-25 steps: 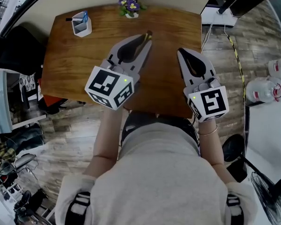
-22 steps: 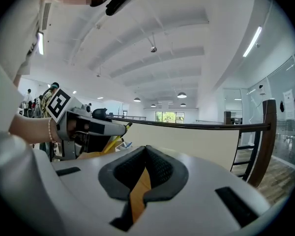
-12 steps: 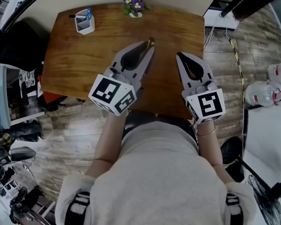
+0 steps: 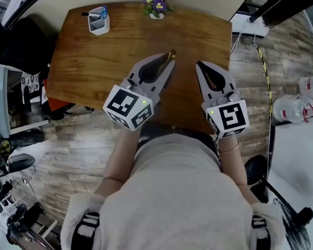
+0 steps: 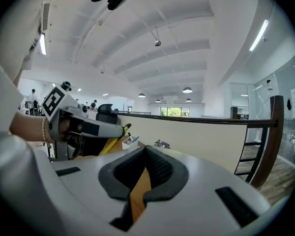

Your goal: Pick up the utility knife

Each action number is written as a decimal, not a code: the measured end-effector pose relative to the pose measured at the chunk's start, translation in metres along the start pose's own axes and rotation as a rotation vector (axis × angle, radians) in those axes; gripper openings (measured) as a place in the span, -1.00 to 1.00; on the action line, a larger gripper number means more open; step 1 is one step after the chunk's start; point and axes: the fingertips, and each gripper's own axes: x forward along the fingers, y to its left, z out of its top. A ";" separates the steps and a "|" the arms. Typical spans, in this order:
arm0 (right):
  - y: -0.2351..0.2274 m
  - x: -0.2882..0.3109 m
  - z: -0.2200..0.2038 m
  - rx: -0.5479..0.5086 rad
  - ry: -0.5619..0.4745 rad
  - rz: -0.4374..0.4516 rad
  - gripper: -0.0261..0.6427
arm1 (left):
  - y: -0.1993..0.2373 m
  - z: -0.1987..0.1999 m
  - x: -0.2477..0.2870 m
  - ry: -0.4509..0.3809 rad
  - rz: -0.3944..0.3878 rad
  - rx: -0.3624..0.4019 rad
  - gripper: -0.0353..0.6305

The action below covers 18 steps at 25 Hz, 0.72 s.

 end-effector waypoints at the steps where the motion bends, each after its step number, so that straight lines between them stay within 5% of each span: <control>1: 0.001 0.001 -0.001 0.001 0.004 0.002 -0.89 | 0.000 -0.004 0.000 0.010 -0.001 -0.004 -0.67; 18: 0.003 0.008 -0.015 0.024 0.045 0.024 -0.89 | 0.005 -0.024 0.002 0.073 0.003 -0.015 -0.67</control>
